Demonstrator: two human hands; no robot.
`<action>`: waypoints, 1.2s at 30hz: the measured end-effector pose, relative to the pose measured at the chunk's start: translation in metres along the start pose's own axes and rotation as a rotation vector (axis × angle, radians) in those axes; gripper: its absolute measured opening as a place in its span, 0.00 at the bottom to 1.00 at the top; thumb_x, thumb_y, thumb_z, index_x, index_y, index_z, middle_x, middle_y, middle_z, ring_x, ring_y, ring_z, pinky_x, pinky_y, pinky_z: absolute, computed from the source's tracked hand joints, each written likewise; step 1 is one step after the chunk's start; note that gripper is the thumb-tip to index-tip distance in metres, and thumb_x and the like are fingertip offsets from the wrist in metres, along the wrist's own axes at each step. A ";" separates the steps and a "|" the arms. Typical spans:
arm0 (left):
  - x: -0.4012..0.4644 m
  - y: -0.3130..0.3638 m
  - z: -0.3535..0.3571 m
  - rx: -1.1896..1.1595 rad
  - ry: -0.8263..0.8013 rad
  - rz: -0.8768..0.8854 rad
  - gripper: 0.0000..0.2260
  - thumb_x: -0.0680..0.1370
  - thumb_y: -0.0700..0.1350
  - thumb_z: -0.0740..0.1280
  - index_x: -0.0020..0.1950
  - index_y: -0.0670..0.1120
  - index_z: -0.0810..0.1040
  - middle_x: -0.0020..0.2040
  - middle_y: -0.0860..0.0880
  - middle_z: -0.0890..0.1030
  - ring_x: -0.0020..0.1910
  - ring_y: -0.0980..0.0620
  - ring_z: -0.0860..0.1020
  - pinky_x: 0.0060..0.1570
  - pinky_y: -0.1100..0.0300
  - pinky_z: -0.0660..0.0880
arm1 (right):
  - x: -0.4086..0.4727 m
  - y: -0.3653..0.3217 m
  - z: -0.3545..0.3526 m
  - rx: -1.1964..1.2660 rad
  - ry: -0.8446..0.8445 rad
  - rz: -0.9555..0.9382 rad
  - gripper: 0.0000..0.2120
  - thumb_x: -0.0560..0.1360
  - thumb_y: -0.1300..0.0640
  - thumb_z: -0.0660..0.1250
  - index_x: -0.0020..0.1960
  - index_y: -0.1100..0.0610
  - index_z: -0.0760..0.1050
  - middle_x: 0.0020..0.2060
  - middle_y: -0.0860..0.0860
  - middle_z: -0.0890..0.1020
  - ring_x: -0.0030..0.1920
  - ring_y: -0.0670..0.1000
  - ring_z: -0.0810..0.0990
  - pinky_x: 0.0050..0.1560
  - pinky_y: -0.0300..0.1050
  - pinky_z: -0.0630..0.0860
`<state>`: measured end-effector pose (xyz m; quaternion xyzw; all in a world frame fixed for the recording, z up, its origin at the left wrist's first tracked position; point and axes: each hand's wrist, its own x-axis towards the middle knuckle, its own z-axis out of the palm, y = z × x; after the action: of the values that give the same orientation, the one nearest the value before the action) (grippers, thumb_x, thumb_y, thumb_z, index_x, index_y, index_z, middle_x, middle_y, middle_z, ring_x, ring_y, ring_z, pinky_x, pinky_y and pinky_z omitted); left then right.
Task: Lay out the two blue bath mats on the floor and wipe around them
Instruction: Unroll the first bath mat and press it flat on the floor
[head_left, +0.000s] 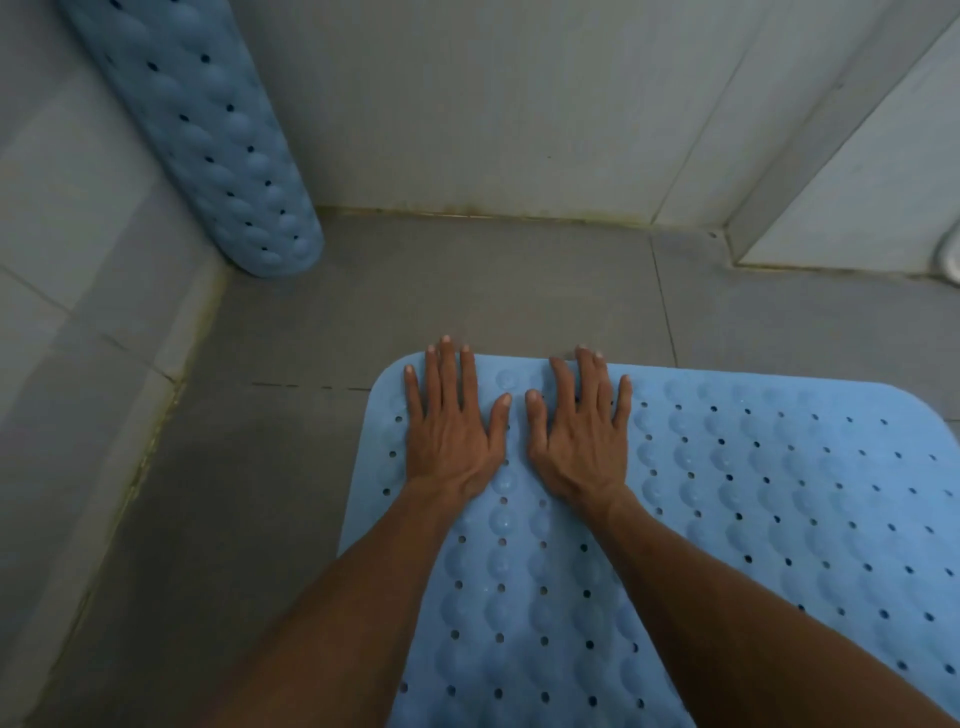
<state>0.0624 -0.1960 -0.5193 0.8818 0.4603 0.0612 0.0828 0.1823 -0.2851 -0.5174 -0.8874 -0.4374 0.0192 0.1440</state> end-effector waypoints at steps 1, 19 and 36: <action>0.000 -0.001 0.000 0.001 -0.009 0.007 0.34 0.81 0.62 0.40 0.80 0.41 0.45 0.81 0.41 0.43 0.80 0.44 0.41 0.77 0.42 0.42 | 0.001 0.000 -0.001 -0.001 -0.015 -0.002 0.31 0.82 0.38 0.47 0.79 0.53 0.59 0.81 0.55 0.54 0.82 0.53 0.47 0.80 0.60 0.41; 0.005 0.004 -0.005 0.051 -0.131 -0.044 0.34 0.81 0.61 0.43 0.80 0.39 0.49 0.80 0.38 0.48 0.80 0.40 0.46 0.76 0.39 0.45 | 0.007 -0.005 -0.004 -0.068 -0.119 0.060 0.31 0.81 0.40 0.51 0.79 0.55 0.61 0.80 0.57 0.57 0.81 0.56 0.49 0.78 0.66 0.45; -0.010 0.048 -0.004 0.095 0.019 -0.051 0.32 0.83 0.56 0.48 0.79 0.35 0.51 0.79 0.34 0.49 0.79 0.38 0.48 0.78 0.44 0.43 | -0.009 0.055 -0.034 0.268 -0.065 -0.012 0.26 0.84 0.46 0.50 0.79 0.54 0.62 0.81 0.55 0.54 0.81 0.53 0.50 0.80 0.55 0.41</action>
<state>0.0944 -0.2315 -0.5062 0.8721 0.4857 0.0454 0.0383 0.2245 -0.3317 -0.5009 -0.8566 -0.4405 0.1055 0.2471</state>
